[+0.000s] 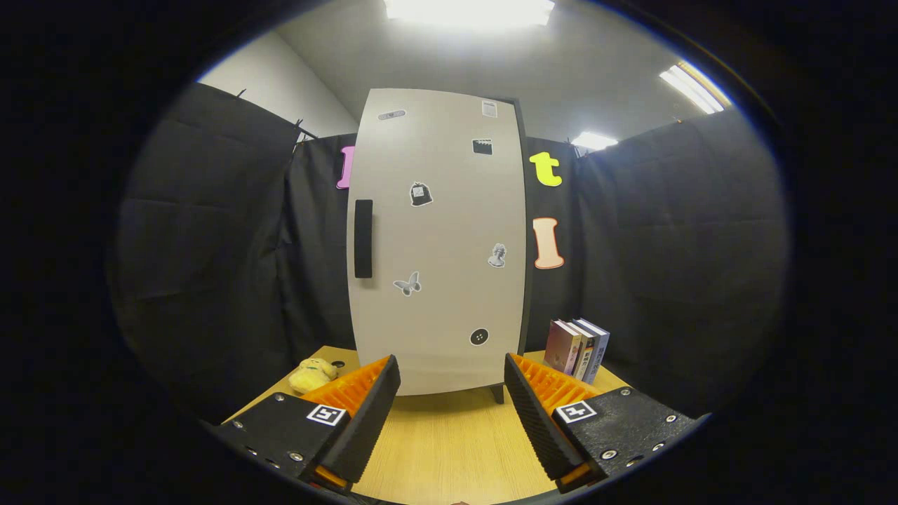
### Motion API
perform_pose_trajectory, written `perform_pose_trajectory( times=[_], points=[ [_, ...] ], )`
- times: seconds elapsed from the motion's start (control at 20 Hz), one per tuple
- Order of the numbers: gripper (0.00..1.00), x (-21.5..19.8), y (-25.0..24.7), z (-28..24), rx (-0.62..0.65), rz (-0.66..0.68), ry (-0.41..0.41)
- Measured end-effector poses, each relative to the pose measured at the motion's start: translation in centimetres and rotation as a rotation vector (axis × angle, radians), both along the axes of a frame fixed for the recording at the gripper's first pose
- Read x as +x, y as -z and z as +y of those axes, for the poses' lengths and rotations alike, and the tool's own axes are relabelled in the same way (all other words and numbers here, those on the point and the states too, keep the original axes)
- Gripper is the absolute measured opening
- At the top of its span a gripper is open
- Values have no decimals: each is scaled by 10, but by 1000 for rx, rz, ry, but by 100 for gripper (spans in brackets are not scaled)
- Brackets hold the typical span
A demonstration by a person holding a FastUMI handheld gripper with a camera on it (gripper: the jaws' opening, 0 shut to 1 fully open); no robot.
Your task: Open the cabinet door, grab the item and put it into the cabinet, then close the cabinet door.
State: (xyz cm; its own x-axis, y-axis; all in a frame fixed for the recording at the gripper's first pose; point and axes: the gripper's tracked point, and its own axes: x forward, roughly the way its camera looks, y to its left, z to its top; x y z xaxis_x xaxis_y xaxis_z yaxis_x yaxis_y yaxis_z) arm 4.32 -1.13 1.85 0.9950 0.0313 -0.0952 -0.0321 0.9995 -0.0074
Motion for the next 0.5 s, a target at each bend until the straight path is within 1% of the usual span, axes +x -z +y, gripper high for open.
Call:
perform_pose_trajectory(
  times=[0.5],
  points=[
    [93, 0, 2, 5, 4, 8, -7]
  ],
)
